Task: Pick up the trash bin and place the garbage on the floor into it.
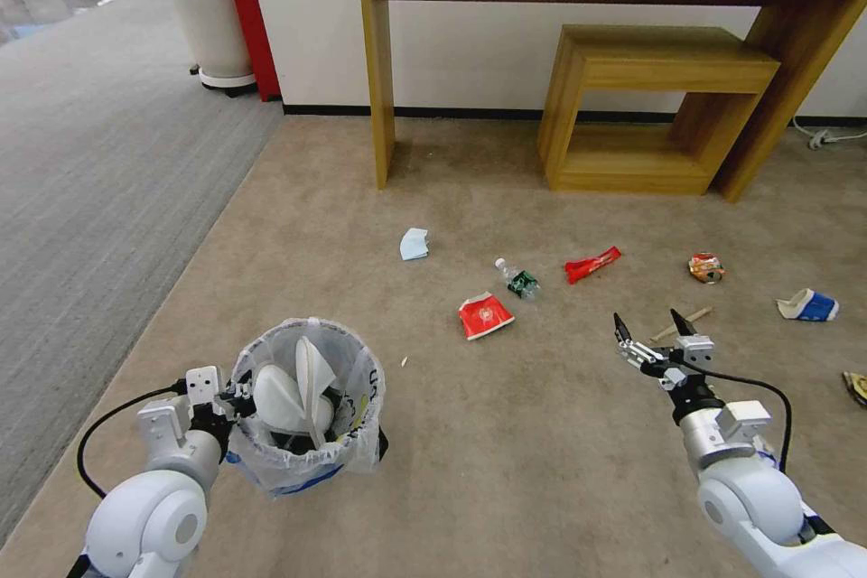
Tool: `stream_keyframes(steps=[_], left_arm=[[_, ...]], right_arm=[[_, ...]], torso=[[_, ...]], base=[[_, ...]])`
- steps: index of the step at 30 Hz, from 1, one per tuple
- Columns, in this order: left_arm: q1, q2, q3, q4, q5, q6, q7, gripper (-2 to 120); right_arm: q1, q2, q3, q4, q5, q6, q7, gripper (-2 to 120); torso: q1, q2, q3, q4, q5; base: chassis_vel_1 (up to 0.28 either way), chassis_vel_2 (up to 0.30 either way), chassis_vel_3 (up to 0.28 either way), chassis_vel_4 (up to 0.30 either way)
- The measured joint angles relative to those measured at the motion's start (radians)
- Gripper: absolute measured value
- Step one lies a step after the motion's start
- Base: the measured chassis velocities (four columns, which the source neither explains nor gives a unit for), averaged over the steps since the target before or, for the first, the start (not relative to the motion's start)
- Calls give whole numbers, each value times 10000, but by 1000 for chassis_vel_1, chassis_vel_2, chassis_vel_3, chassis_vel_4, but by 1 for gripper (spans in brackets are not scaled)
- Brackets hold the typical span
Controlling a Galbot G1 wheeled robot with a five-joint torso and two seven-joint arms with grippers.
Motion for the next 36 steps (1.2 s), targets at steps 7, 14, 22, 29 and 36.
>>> stream_keyframes(steps=[7,14,22,29,36], left_arm=[[-4,2,-1,16,0,-36,0,2],[-28,-9,13,53,2,-94,8,2],[-63,-18,44,76,6,-100,22,2],[-85,-19,64,116,8,-122,26,2],[-102,-34,86,153,26,-137,31,2]], right_arm=[[49,14,-76,30,-45,-22,-1,98],[97,35,-178,42,-177,-134,0,98],[110,15,-225,74,-231,-206,-18,97],[115,3,-260,80,-231,-209,-63,97],[157,22,-310,62,-235,-210,-97,96]], torso=[[-1,1,-3,0,-1],[-1,0,-3,0,-1],[-1,0,-3,0,-1],[-1,0,-3,0,-1],[-1,0,-3,0,-1]], base=[[0,0,0,0],[0,0,0,0],[0,0,0,0],[0,0,0,0],[-32,26,26,-18]])
